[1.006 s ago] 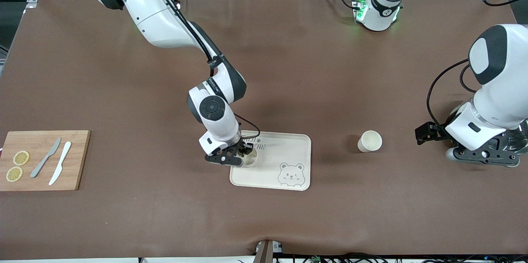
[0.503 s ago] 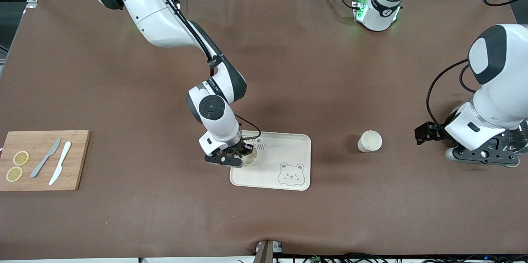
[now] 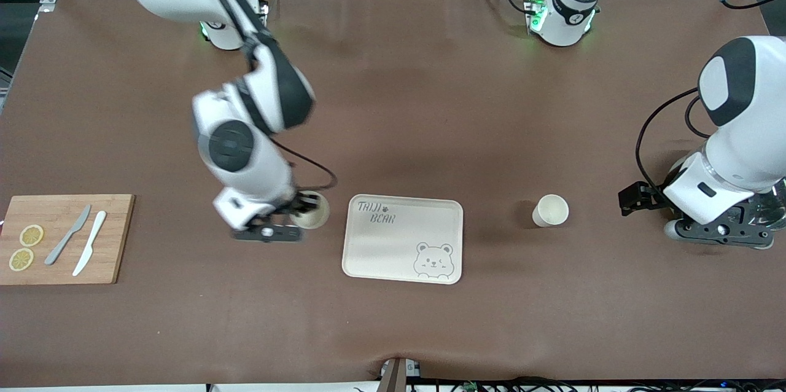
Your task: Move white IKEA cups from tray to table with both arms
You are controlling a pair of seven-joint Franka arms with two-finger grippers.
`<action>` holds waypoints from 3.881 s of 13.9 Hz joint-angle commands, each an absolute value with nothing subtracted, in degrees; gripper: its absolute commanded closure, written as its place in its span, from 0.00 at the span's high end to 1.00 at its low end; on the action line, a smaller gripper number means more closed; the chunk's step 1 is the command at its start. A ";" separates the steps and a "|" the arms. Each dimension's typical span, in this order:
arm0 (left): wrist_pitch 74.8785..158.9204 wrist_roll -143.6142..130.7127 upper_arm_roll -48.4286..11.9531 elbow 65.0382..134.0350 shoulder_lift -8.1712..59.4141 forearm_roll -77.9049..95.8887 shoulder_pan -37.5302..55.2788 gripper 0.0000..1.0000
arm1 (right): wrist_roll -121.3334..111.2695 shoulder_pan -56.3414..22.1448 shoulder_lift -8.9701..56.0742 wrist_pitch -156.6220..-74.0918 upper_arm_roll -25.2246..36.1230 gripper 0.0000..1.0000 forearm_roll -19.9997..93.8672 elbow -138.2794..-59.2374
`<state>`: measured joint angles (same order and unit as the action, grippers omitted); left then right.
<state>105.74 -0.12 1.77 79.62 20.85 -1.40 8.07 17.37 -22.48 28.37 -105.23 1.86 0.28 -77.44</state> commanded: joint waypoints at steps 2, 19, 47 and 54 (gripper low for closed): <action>105.56 -0.27 1.14 79.98 19.34 -2.64 7.91 1.00 | -0.93 -12.67 16.36 -110.02 0.70 0.00 0.97 -95.86; 103.18 -2.20 0.26 80.16 19.69 -0.35 9.85 1.00 | -23.29 -0.88 25.48 -147.38 0.70 0.00 1.67 -114.61; 99.84 0.88 0.26 80.07 20.39 0.00 9.49 1.00 | -6.68 4.30 -2.55 -80.06 1.32 1.00 1.58 -90.00; 99.84 0.62 0.26 80.07 20.39 0.00 9.58 1.00 | -4.06 4.04 -2.11 -83.75 1.14 1.00 1.49 -90.78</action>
<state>100.76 -0.14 0.40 80.25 20.71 -0.94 9.78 -6.44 3.58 -1.16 -81.82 1.99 2.04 -89.33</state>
